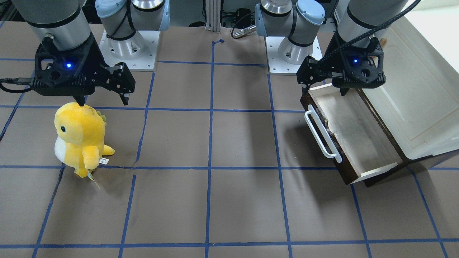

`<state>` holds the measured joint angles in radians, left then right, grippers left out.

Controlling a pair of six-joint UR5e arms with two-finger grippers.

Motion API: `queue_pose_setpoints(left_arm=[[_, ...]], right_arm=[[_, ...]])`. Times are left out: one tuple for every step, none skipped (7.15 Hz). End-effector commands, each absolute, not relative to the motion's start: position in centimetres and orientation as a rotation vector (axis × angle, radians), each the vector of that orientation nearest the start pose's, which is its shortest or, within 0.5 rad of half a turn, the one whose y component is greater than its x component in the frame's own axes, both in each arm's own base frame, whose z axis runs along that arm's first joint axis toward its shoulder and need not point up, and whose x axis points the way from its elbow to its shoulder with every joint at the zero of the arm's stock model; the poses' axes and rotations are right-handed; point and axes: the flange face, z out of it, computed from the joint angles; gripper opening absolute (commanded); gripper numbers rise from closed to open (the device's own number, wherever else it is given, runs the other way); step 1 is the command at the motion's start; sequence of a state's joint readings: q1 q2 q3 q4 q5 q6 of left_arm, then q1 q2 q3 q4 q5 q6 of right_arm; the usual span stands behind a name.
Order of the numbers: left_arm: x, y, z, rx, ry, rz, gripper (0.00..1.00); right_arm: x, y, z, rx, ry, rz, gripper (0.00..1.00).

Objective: Pull drawer sideways

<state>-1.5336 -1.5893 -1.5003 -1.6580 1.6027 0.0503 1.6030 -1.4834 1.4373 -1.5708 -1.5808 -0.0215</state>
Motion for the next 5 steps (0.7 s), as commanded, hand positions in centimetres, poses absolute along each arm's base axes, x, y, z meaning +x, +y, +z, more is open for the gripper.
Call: queue_pose_setpoints(left_arm=[[-10.9,-49.35,50.46,0.027,3.118,0.071,1.0],[-10.46,-49.31,50.52,0.015,3.119,0.071,1.0],[-10.43,-49.32,50.39,0.01,3.123,0.074,1.0],[-10.43,-49.25,50.39,0.01,3.123,0.074,1.0],[-10.52,-49.24,50.39,0.013,3.125,0.073,1.0]], right_arm=[[14.93,-52.85,50.9,-0.084,3.15,-0.073,1.0],[14.95,-52.85,50.9,-0.084,3.149,-0.073,1.0],[14.93,-52.85,50.9,-0.084,3.15,-0.073,1.0],[14.95,-52.85,50.9,-0.084,3.149,-0.073,1.0],[14.95,-52.85,50.9,-0.084,3.149,-0.073,1.0]])
